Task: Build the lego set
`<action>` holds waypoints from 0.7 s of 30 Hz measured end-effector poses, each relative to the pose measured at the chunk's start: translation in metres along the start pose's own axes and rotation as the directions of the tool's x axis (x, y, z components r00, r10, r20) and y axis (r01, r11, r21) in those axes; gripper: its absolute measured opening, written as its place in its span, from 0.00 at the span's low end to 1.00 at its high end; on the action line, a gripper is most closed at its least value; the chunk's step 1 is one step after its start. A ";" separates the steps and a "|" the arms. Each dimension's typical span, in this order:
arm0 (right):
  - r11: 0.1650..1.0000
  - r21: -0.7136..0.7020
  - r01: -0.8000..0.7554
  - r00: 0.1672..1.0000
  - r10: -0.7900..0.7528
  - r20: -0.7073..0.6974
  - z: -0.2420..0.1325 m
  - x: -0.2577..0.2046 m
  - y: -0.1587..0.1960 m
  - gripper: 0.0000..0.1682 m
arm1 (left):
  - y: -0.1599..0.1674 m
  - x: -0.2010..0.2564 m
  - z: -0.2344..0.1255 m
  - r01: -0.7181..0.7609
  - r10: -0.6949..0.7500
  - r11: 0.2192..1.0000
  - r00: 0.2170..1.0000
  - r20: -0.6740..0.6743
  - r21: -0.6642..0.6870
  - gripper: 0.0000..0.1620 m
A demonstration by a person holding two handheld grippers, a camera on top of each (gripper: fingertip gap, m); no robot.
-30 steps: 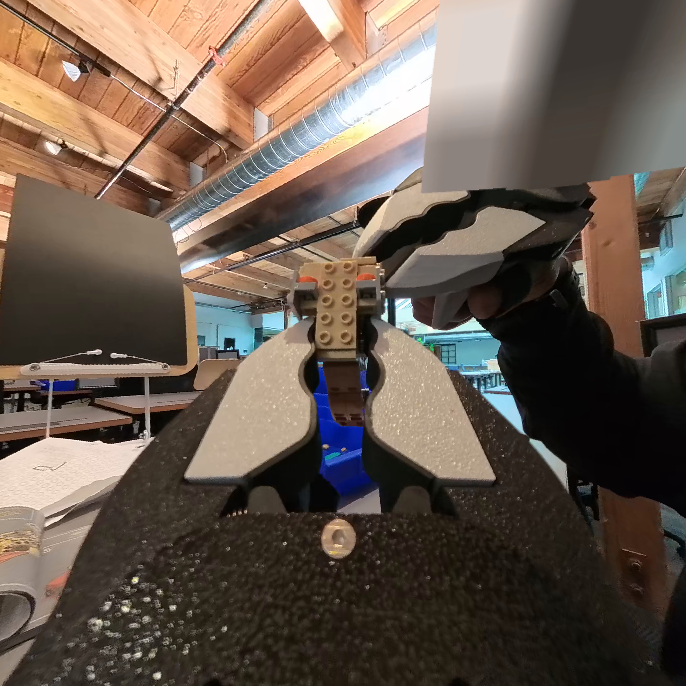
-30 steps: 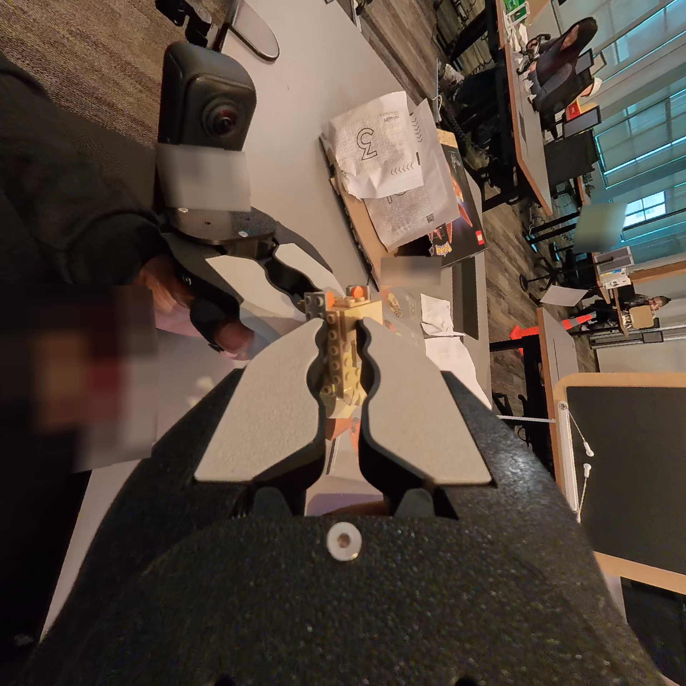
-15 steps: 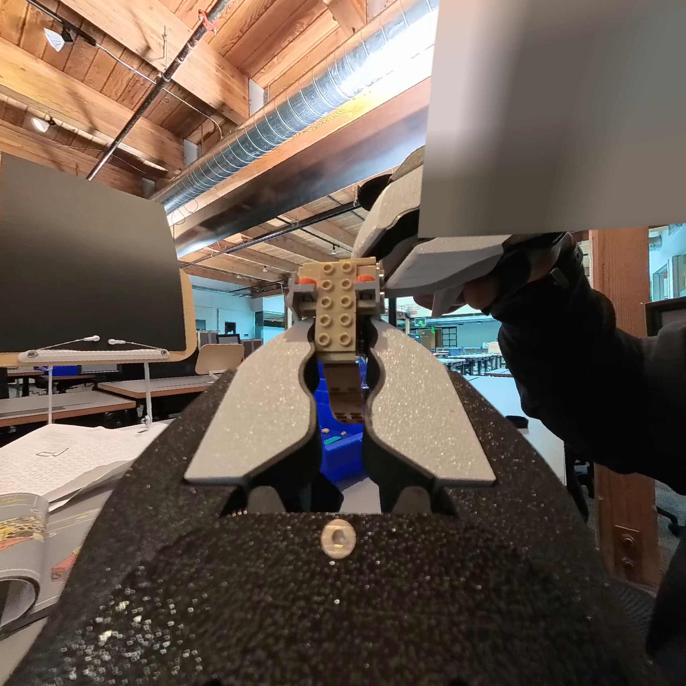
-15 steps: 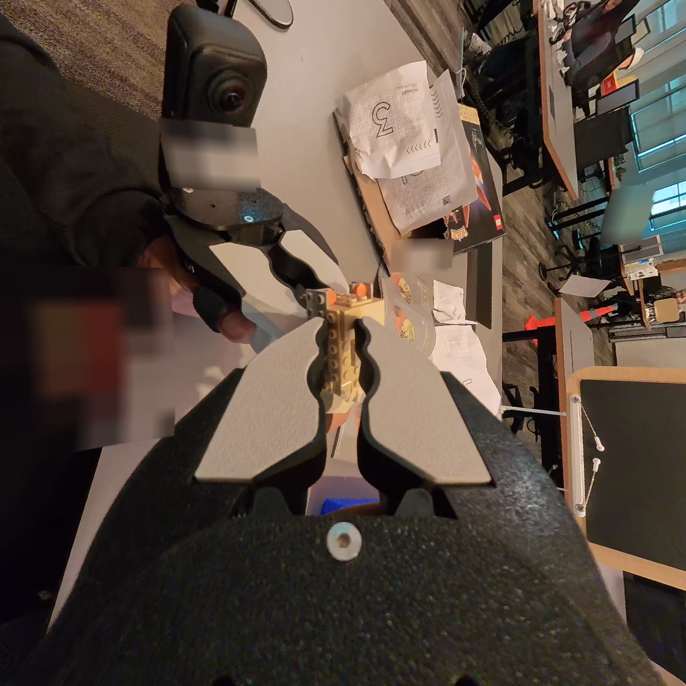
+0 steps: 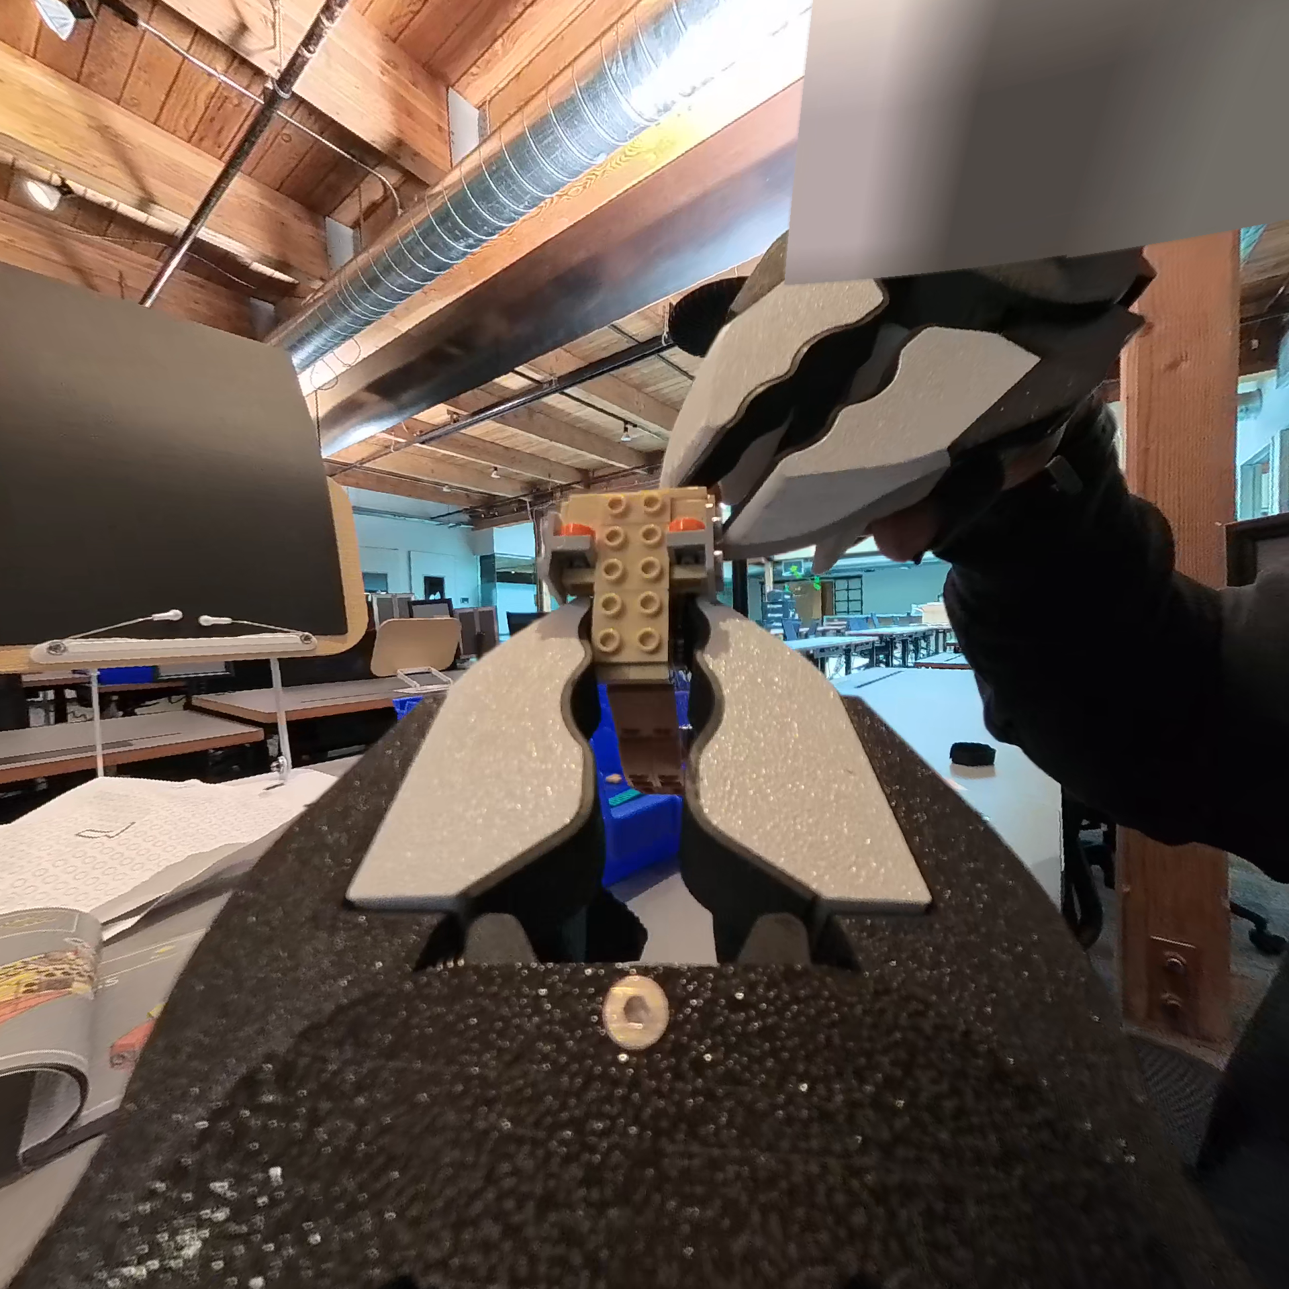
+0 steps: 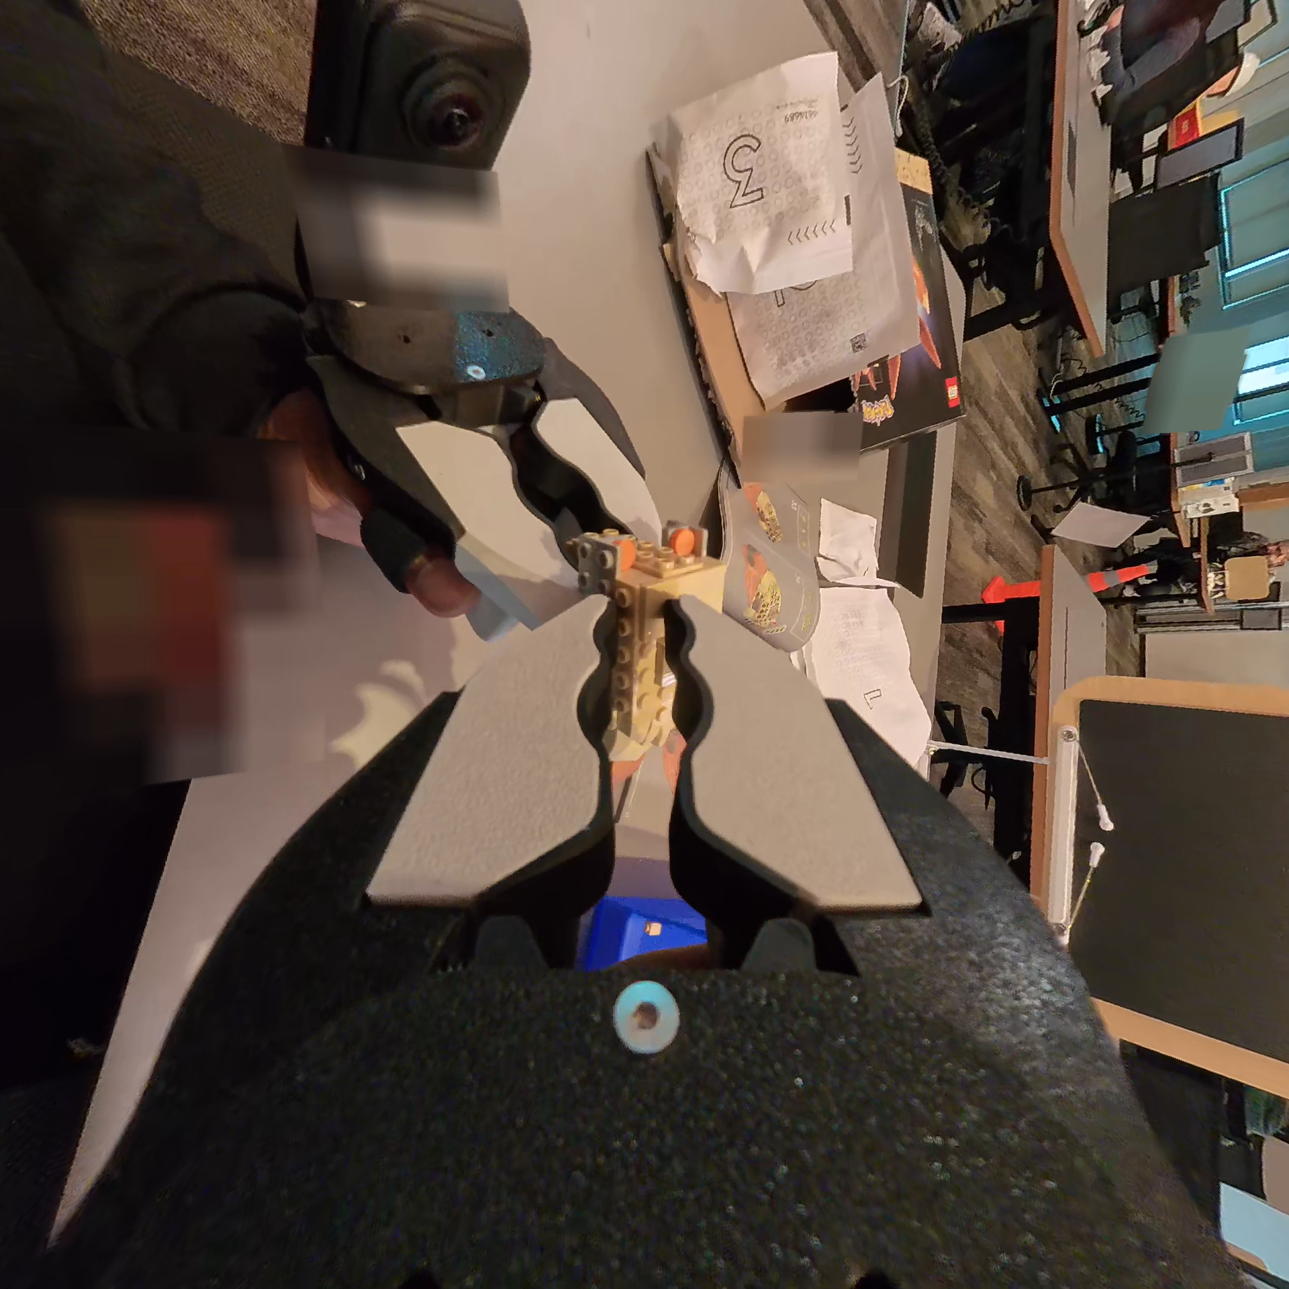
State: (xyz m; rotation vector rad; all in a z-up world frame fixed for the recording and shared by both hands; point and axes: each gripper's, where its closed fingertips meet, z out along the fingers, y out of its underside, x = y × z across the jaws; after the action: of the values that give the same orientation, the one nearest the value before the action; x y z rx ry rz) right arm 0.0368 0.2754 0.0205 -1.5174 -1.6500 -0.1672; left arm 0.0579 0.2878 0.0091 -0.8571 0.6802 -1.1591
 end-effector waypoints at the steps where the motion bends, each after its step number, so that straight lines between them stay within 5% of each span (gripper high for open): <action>1: 1.000 -0.001 0.001 1.000 -0.001 0.001 0.000 0.000 0.000 0.08 | 0.000 0.000 0.000 -0.001 0.001 1.000 1.000 0.000 -0.003 0.12; 21: 0.999 0.013 -0.033 0.999 0.033 0.007 0.004 0.001 0.011 0.07 | 0.010 -0.004 0.002 -0.002 0.004 0.998 1.000 0.026 -0.060 0.13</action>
State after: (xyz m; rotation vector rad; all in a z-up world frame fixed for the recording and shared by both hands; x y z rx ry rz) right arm 0.0445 0.2814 0.0145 -1.5359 -1.6273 -0.1342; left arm 0.0638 0.2944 0.0017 -0.9202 0.6972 -1.1273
